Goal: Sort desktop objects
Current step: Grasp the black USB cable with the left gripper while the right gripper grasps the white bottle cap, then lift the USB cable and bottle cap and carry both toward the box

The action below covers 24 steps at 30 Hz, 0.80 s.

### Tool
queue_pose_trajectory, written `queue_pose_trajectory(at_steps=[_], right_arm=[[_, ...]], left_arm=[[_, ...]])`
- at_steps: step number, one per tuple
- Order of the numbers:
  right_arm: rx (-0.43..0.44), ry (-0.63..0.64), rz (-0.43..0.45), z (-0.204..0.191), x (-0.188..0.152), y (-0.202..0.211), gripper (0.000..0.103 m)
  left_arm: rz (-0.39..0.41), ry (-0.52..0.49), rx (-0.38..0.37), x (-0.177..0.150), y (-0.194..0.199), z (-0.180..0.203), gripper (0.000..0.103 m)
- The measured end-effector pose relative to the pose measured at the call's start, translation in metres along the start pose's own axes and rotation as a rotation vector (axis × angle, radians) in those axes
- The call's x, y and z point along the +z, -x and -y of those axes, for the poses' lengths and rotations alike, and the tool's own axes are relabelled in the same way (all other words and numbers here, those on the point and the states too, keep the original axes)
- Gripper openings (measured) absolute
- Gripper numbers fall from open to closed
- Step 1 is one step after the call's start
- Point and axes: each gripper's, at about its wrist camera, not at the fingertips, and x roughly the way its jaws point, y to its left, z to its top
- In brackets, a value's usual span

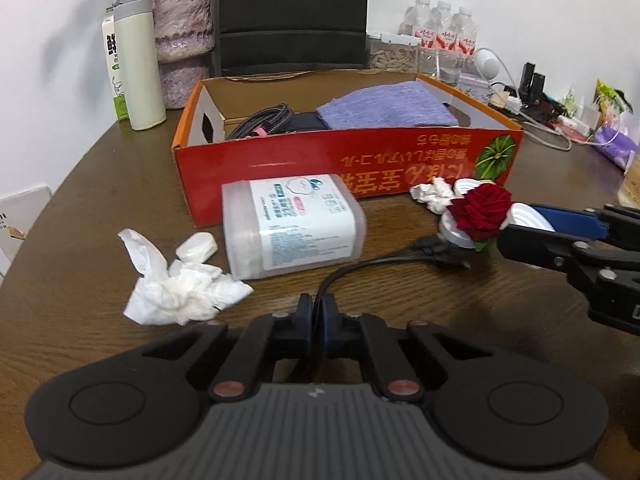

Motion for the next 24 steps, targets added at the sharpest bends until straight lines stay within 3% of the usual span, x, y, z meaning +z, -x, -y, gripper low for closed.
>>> queue_pose_trajectory(at_steps=[5, 14, 24], right_arm=[[0.003, 0.0, 0.013, 0.001, 0.0, 0.006, 0.039], [0.007, 0.006, 0.045, 0.0, 0.002, 0.019, 0.039], [0.004, 0.028, 0.085, -0.001, 0.016, 0.028, 0.039]], left_arm=[[0.045, 0.029, -0.003, -0.004, 0.012, 0.003, 0.005], [0.213, -0.069, 0.029, 0.003, 0.055, 0.025, 0.003], [0.358, -0.106, 0.007, 0.026, 0.082, 0.039, 0.003]])
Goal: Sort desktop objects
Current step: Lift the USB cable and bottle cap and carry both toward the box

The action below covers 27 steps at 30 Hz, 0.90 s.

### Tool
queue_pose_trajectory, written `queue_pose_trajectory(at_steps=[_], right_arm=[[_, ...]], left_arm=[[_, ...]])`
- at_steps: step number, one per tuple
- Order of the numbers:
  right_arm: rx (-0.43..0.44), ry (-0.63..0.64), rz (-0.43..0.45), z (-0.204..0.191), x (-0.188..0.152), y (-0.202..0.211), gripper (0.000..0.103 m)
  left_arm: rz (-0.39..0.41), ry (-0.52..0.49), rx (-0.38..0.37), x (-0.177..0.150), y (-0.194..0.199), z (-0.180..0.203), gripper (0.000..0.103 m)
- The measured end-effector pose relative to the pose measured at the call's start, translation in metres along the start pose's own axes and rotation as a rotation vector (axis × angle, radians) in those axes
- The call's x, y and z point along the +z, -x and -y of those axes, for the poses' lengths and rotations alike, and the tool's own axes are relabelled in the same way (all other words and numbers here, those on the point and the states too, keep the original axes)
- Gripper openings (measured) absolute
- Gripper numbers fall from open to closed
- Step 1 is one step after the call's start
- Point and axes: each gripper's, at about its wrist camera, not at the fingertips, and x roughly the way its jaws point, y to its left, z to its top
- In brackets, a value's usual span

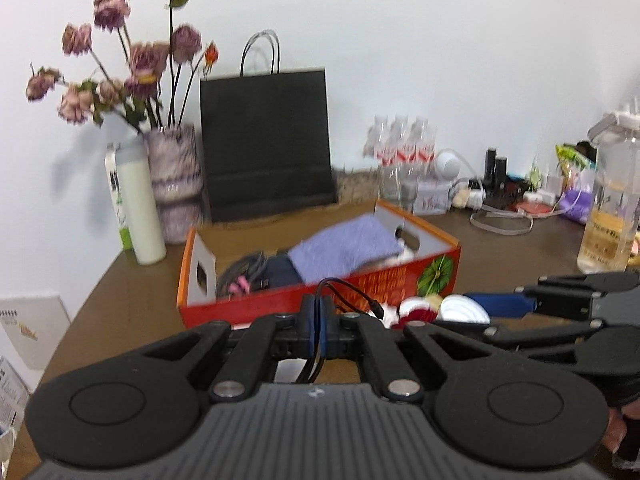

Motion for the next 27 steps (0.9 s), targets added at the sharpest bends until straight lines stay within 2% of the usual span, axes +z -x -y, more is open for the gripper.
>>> queue_pose_trajectory(at_steps=[9, 16, 22, 27], right_arm=[[-0.033, 0.042, 0.076, 0.005, 0.035, -0.003, 0.039], [-0.064, 0.056, 0.116, 0.013, 0.071, -0.027, 0.039], [-0.074, 0.028, 0.128, 0.021, 0.093, -0.071, 0.039], [-0.082, -0.003, 0.084, 0.038, 0.096, -0.117, 0.039]], left_arm=[[0.126, -0.005, -0.008, 0.038, -0.004, 0.002, 0.003], [0.196, 0.03, -0.015, 0.065, -0.027, -0.005, 0.003], [0.193, 0.067, -0.007, 0.076, -0.066, -0.017, 0.003], [0.165, 0.097, -0.004, 0.07, -0.11, -0.03, 0.003]])
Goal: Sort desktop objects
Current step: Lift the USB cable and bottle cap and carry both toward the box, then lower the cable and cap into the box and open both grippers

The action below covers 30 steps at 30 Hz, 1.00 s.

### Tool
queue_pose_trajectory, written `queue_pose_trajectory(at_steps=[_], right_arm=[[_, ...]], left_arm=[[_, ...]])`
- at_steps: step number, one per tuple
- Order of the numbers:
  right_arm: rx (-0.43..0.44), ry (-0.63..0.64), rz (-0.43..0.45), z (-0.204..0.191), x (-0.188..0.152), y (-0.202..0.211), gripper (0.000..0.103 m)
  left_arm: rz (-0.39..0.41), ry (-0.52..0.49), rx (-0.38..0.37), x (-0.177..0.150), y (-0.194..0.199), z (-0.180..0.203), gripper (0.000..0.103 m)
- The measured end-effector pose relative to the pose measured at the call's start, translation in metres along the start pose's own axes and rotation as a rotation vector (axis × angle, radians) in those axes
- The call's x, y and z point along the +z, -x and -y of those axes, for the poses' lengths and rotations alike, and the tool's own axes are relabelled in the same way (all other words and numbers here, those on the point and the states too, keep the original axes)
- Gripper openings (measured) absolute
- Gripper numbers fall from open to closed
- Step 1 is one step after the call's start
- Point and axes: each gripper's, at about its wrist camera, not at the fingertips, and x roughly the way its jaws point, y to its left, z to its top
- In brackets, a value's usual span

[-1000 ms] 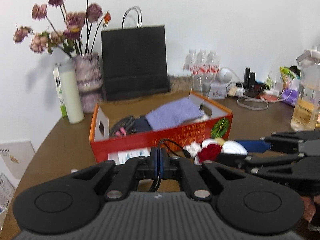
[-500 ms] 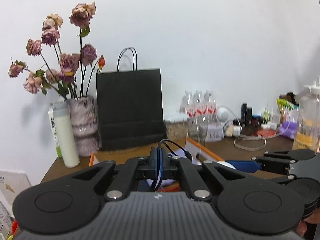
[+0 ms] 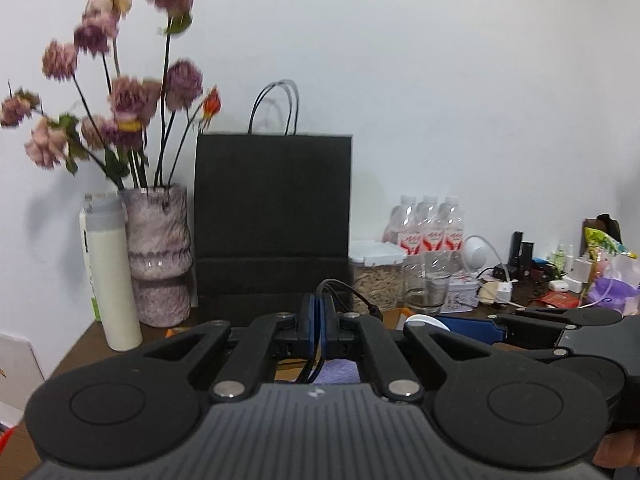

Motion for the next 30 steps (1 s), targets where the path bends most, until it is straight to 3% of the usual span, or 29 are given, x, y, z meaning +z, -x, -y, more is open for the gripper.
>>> queue_pose_trajectory(at_steps=[7, 15, 26, 27, 29, 30], right_arm=[[-0.024, 0.003, -0.092, 0.015, -0.015, -0.051, 0.039], [-0.04, 0.013, -0.169, 0.02, -0.031, -0.069, 0.039], [-0.062, 0.032, -0.191, 0.016, -0.036, -0.069, 0.04], [-0.066, 0.033, -0.192, 0.016, -0.036, -0.069, 0.041], [-0.074, 0.029, -0.188, 0.017, -0.036, -0.068, 0.059], [-0.081, 0.03, -0.183, 0.017, -0.035, -0.066, 0.064]], left_arm=[[-0.135, -0.001, 0.044, -0.027, -0.063, -0.023, 0.003], [-0.241, 0.003, 0.075, -0.047, -0.087, -0.034, 0.003], [-0.276, -0.033, 0.099, -0.057, -0.092, -0.032, 0.005], [-0.273, -0.038, 0.104, -0.056, -0.091, -0.031, 0.006], [-0.274, -0.043, 0.113, -0.055, -0.091, -0.031, 0.014], [-0.275, -0.044, 0.119, -0.055, -0.09, -0.031, 0.029]])
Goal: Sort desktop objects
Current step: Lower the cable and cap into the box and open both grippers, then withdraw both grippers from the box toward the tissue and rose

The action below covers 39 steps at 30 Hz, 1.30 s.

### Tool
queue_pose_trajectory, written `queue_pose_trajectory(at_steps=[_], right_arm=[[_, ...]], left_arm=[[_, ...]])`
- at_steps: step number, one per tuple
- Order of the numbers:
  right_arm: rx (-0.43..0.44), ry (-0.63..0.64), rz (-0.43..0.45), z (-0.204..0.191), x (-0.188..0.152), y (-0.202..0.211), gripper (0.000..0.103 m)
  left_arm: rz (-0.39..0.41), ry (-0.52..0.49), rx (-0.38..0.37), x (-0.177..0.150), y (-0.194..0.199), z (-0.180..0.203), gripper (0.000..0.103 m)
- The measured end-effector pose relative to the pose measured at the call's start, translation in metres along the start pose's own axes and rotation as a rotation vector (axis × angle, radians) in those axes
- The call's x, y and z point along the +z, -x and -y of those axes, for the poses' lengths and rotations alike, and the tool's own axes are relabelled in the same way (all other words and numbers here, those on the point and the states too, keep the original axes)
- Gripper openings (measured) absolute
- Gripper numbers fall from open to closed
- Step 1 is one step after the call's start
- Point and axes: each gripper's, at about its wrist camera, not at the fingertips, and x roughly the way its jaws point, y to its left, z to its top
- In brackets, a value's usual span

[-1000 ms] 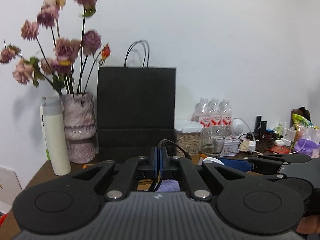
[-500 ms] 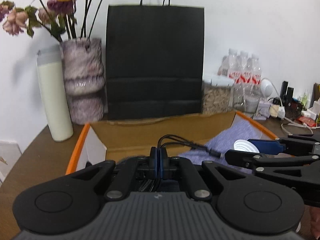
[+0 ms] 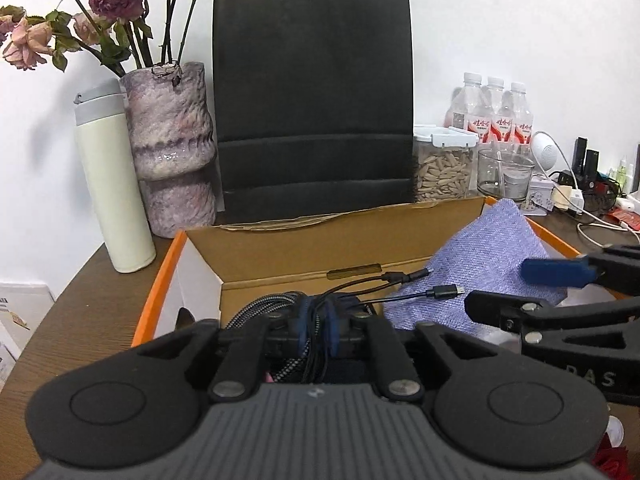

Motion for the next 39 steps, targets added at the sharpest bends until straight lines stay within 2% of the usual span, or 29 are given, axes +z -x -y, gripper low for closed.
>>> queue_pose_trajectory(at_steps=[1, 2, 4, 5, 6, 7, 10, 14, 27, 28, 39], right_arm=[[-0.008, 0.001, 0.006, 0.0, 0.001, 0.001, 0.072], [-0.015, 0.002, 0.013, 0.0, 0.001, 0.003, 0.081], [-0.023, 0.003, 0.025, -0.001, 0.003, 0.005, 0.088], [-0.031, 0.002, 0.03, -0.001, 0.003, 0.006, 0.089], [-0.035, -0.001, 0.03, 0.0, 0.003, 0.006, 0.09], [-0.038, -0.007, 0.028, 0.001, 0.003, 0.006, 0.091], [-0.036, -0.033, 0.028, 0.005, 0.004, 0.007, 0.096], [-0.04, -0.039, 0.036, 0.006, 0.005, 0.008, 0.098], [-0.046, -0.027, 0.066, 0.003, 0.007, 0.021, 0.101], [-0.048, -0.024, 0.067, 0.003, 0.007, 0.023, 0.103], [-0.049, -0.008, 0.065, -0.002, -0.002, 0.047, 0.103]], left_arm=[[0.005, -0.002, 0.009, 0.0, 0.001, 0.0, 0.047], [0.013, -0.005, 0.016, 0.0, 0.003, 0.001, 0.053], [0.03, -0.011, 0.023, 0.001, 0.007, 0.002, 0.057], [0.036, -0.012, 0.029, 0.002, 0.009, 0.003, 0.059], [0.043, -0.013, 0.041, 0.003, 0.01, 0.003, 0.066], [0.05, -0.011, 0.057, 0.003, 0.011, 0.003, 0.077], [0.065, 0.016, 0.102, 0.005, 0.012, -0.001, 0.101], [0.081, 0.05, 0.105, 0.006, 0.014, -0.006, 0.103], [0.129, 0.057, 0.122, 0.006, 0.03, -0.004, 0.103], [0.131, 0.054, 0.123, 0.005, 0.032, -0.004, 0.103], [0.135, 0.05, 0.112, -0.005, 0.056, -0.005, 0.103]])
